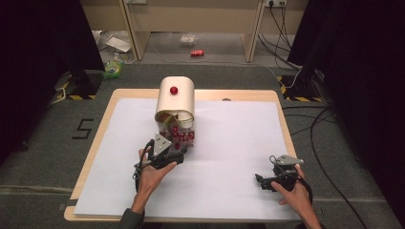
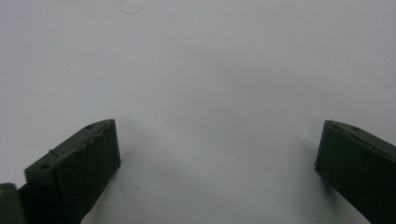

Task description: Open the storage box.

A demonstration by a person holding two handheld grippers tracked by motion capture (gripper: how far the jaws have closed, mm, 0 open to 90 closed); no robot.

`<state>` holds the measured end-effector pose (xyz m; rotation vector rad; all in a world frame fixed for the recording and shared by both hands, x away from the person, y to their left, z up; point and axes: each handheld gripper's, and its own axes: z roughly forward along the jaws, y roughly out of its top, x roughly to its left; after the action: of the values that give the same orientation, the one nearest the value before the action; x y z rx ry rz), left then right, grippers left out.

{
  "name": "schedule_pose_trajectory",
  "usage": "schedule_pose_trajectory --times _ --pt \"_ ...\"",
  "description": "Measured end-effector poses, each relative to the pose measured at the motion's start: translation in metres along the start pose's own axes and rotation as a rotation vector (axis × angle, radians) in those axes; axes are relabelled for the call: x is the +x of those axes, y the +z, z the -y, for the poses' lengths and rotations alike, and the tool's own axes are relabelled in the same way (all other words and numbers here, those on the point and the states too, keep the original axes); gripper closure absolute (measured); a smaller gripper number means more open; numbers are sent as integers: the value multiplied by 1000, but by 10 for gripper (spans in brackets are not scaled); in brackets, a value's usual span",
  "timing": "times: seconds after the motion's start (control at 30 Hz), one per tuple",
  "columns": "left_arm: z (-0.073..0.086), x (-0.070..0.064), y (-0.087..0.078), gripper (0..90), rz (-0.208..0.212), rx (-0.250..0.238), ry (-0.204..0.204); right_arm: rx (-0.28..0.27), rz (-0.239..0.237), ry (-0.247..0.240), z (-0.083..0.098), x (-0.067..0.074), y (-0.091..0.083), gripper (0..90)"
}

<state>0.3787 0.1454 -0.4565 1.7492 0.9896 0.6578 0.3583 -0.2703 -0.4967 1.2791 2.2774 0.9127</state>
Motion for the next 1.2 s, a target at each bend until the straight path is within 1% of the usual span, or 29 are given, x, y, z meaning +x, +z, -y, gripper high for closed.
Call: schedule_pose_trajectory --times 0.1,0.2,0.23,0.3,0.57,0.67,0.77,0.83,0.93,1.07,1.1,1.2 --pt "0 -1 -2 316 1 7 2 0 0 0 0 0 0 4" --pt "0 -4 -5 324 -2 24 21 1 0 0 0 0 0 4" --pt "0 -4 -6 326 -1 27 21 0 0 0 0 0 0 4" --pt "0 -5 -7 333 1 28 19 0 0 -1 0 0 0 4" --pt "1 -9 -12 338 0 46 43 0 0 -1 0 0 0 4" --pt "1 -10 -15 338 10 64 40 0 -1 0 0 0 0 4" --pt "3 -12 -18 343 19 85 53 0 0 -1 0 0 0 4" --pt "4 -13 -20 349 26 90 47 -1 0 0 0 0 0 4" --pt "7 -13 -23 363 28 90 50 0 0 0 0 0 0 4" --pt "9 -15 -26 378 13 78 58 0 0 -1 0 0 0 4" --pt "9 -16 -27 378 14 83 65 0 0 -1 0 0 0 4" --pt "10 -16 -27 380 15 90 62 0 0 0 0 0 0 5"
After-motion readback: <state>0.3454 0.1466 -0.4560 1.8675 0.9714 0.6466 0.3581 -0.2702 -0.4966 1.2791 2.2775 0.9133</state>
